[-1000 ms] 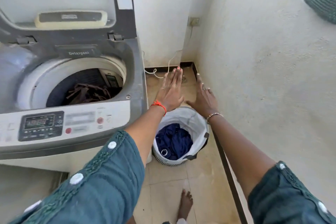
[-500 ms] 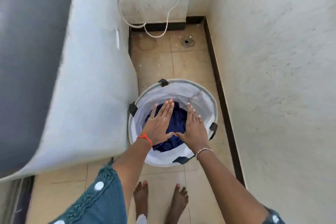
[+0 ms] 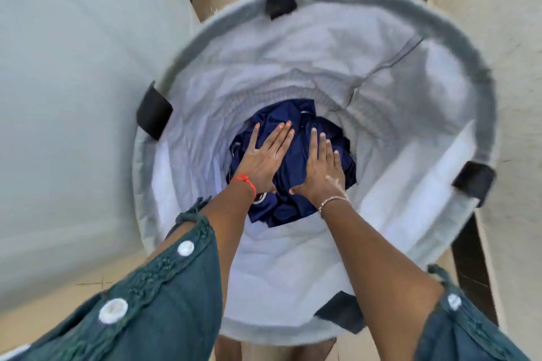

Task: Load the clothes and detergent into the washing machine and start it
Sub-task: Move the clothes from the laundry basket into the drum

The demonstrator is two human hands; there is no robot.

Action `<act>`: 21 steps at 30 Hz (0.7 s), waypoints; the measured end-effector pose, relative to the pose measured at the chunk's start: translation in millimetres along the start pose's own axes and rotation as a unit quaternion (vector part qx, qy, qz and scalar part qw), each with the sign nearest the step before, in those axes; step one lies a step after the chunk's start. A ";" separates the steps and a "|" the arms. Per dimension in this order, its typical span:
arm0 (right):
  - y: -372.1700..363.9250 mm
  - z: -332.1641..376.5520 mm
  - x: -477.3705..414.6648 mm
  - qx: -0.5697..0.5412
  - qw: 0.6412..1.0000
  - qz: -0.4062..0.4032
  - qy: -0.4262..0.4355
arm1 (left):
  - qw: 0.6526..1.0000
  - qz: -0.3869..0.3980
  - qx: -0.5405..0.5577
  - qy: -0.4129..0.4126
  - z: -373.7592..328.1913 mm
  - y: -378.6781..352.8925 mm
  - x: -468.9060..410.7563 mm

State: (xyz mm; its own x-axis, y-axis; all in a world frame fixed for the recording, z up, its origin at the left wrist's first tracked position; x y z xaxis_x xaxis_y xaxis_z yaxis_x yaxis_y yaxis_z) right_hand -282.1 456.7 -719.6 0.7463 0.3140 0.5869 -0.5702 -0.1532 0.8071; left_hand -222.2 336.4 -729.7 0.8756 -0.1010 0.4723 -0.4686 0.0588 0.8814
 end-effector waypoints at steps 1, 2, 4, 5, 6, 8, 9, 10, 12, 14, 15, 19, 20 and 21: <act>-8.8 0.2 -8.8 0.012 1.000 -0.004 -0.001 | 1.000 0.002 -0.014 -0.003 1.6 -8.9 -8.4; -17.2 0.1 -16.6 0.026 1.000 -0.012 -0.003 | 1.000 0.001 -0.027 -0.004 3.5 -17.2 -15.6; -33.6 -0.6 -30.3 0.057 0.998 -0.023 -0.010 | 0.999 -0.005 -0.047 0.002 8.9 -34.4 -28.0; -41.7 -1.1 -36.6 0.072 0.997 -0.027 -0.014 | 0.999 -0.008 -0.050 0.007 12.3 -42.5 -33.4; -50.2 -1.2 -42.9 0.084 0.996 -0.028 -0.017 | 0.999 -0.007 -0.049 0.011 15.9 -49.5 -38.3; -65.1 -0.7 -53.0 0.087 0.996 -0.022 -0.021 | 0.999 0.005 -0.047 0.016 22.6 -61.1 -45.9; -72.2 -0.2 -57.4 0.080 0.996 -0.021 -0.021 | 0.999 0.011 -0.039 0.017 24.8 -66.6 -48.8; -78.2 0.8 -61.2 0.071 0.997 -0.025 -0.017 | 0.999 0.018 -0.027 0.020 26.1 -72.5 -51.7; -85.4 5.8 -64.5 0.065 0.997 -0.037 -0.001 | 0.999 0.040 0.005 0.019 26.5 -83.1 -56.7; -87.3 12.3 -63.5 0.070 0.997 -0.041 0.018 | 0.997 0.071 0.034 0.008 25.1 -92.3 -60.0; -86.4 15.2 -63.0 0.068 0.997 -0.040 0.026 | 0.996 0.084 0.044 0.001 24.6 -95.1 -60.1; -73.4 17.7 -58.6 0.062 0.995 -0.061 0.058 | 0.992 0.086 0.084 -0.028 25.8 -83.3 -51.8; -67.6 16.6 -55.3 0.062 0.994 -0.069 0.062 | 0.991 0.073 0.104 -0.029 27.0 -75.6 -48.4; -60.4 15.6 -50.4 0.063 0.993 -0.077 0.065 | 0.990 0.060 0.123 -0.030 27.5 -68.2 -44.6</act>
State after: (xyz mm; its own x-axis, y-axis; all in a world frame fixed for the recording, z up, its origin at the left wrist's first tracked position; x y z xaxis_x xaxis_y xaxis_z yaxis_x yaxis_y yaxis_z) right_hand -280.0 435.5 -796.9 0.7661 0.4596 0.4493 -0.3993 -0.2075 0.8930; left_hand -232.6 309.6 -810.8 0.8064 -0.1672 0.5673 -0.5903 -0.1687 0.7893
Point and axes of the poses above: each hand's wrist, its own x-axis away from the middle knuckle, its own y-axis out of the back of the hand, z = x × y, the point moved 2 cm from there along -x, towards the middle knuckle, and after that the axes turned 13 degrees about -y, right-handed, at the moved point
